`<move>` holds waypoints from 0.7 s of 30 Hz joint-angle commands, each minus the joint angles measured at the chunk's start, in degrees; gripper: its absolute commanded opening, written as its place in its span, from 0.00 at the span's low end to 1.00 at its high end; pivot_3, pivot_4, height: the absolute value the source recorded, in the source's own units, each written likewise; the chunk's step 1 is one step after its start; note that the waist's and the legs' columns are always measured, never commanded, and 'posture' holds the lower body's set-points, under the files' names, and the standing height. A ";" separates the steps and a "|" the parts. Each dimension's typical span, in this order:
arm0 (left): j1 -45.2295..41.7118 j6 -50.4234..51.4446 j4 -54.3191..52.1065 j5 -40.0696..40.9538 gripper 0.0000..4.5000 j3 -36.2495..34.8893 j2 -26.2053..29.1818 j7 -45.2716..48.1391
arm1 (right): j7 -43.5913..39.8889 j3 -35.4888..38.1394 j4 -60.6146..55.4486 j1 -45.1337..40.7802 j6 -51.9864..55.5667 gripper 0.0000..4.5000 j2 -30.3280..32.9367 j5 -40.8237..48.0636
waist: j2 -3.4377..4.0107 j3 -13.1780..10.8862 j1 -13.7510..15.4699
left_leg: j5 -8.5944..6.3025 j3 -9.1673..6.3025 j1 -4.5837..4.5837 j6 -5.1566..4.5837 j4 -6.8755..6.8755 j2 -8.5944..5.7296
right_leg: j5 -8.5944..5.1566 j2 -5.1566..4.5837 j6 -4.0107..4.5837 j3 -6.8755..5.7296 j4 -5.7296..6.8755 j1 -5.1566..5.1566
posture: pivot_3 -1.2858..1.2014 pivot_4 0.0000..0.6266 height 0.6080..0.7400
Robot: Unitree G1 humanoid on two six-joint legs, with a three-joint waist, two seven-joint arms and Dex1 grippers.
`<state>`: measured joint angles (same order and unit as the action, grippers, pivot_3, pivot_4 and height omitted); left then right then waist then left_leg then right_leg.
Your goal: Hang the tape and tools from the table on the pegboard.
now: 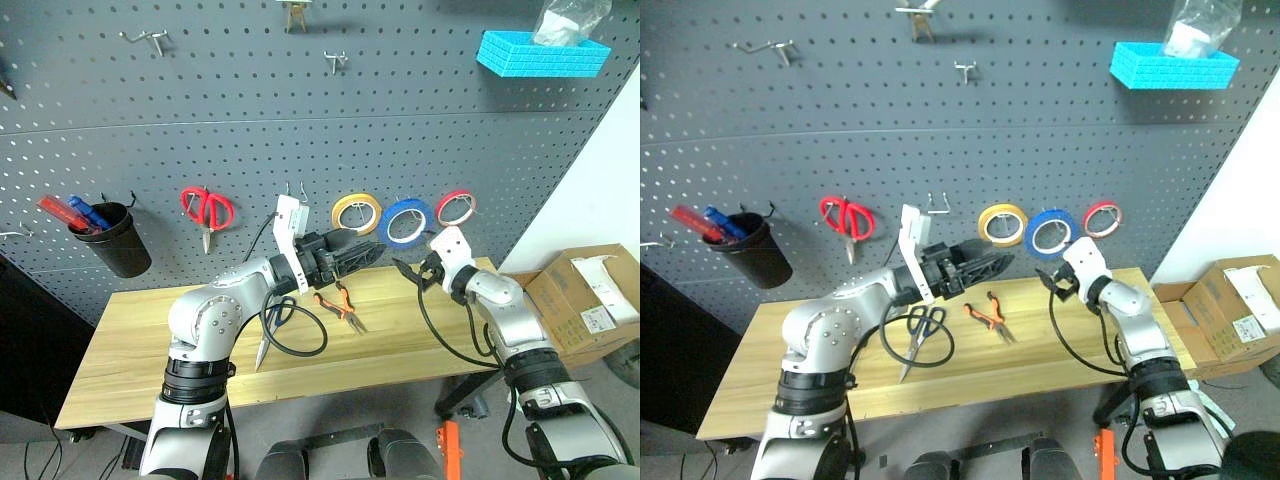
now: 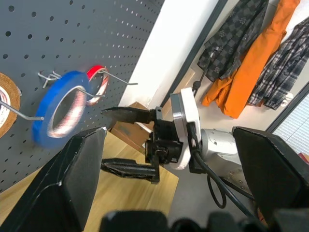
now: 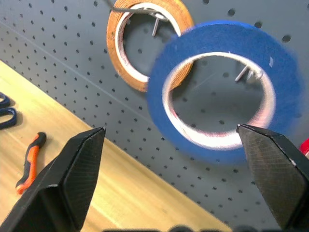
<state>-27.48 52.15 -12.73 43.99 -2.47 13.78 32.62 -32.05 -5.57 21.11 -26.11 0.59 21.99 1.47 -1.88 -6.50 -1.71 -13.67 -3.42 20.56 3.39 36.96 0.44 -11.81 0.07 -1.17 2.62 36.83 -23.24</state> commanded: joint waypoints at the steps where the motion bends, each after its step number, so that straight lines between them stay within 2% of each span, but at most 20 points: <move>1: 0.38 -0.70 -1.87 0.47 1.00 -0.24 0.21 -0.46 | 0.31 0.88 -7.51 3.48 3.13 1.00 0.16 0.86 | 0.00 0.00 0.02 | 0.00 0.00 0.01 0.00 -0.01 0.00 | -0.01 0.00 0.01 0.00 0.00 0.00 | 0.55 0.03 1.00; 4: 3.56 -0.74 -2.30 -0.20 1.00 -0.84 0.81 -1.77 | 1.10 -0.14 -16.37 10.18 11.34 1.00 0.41 0.26 | 0.02 0.01 0.04 | -0.01 0.00 0.02 0.00 -0.03 0.00 | -0.04 0.00 0.04 0.00 -0.01 -0.02 | 0.55 0.05 1.00; 6: 5.91 -1.52 -2.40 -1.58 1.00 -0.54 1.05 -3.00 | 1.40 -1.08 -20.99 12.47 20.73 1.00 0.48 0.01 | 0.02 0.00 -0.03 | -0.02 0.00 0.04 -0.01 -0.06 0.02 | -0.11 0.00 0.08 0.01 0.01 -0.09 | 0.55 0.08 1.00; 10: 11.04 -5.63 -0.87 -7.76 1.00 -1.48 -0.77 -10.52 | 1.57 -2.17 -27.51 10.85 35.54 1.00 -1.36 2.04 | 0.03 -0.13 -0.07 | -0.02 0.08 0.05 -0.02 -0.01 0.06 | -0.12 0.00 0.10 0.06 0.11 -0.15 | 0.55 0.14 1.00; 16: 18.72 -6.99 -1.70 -11.36 1.00 -3.91 -1.45 -16.89 | 2.48 -5.96 -22.92 2.63 45.27 1.00 -3.74 1.02 | -0.02 -1.42 0.07 | -0.02 0.04 -0.17 -0.02 0.00 0.16 | -0.13 0.02 0.11 -0.06 0.06 -0.13 | 0.56 0.23 1.00; 21: 25.36 -4.17 -4.93 -7.33 1.00 -7.50 -3.40 -18.63 | 3.86 -8.99 -10.40 -5.52 49.45 1.00 -7.57 -0.14 | 0.00 -3.25 0.76 | -0.04 0.03 0.24 -0.04 -0.02 0.13 | -0.13 -0.01 0.12 -0.07 -0.01 -0.34 | 0.58 0.32 1.00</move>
<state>-2.85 47.28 -14.45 34.53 -9.00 10.88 14.26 -29.13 -14.69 8.80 -29.60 49.33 14.64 1.95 -1.89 -9.75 -0.95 -13.75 -3.35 20.86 3.29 36.93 0.57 -11.94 0.04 -1.05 2.57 36.83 -23.64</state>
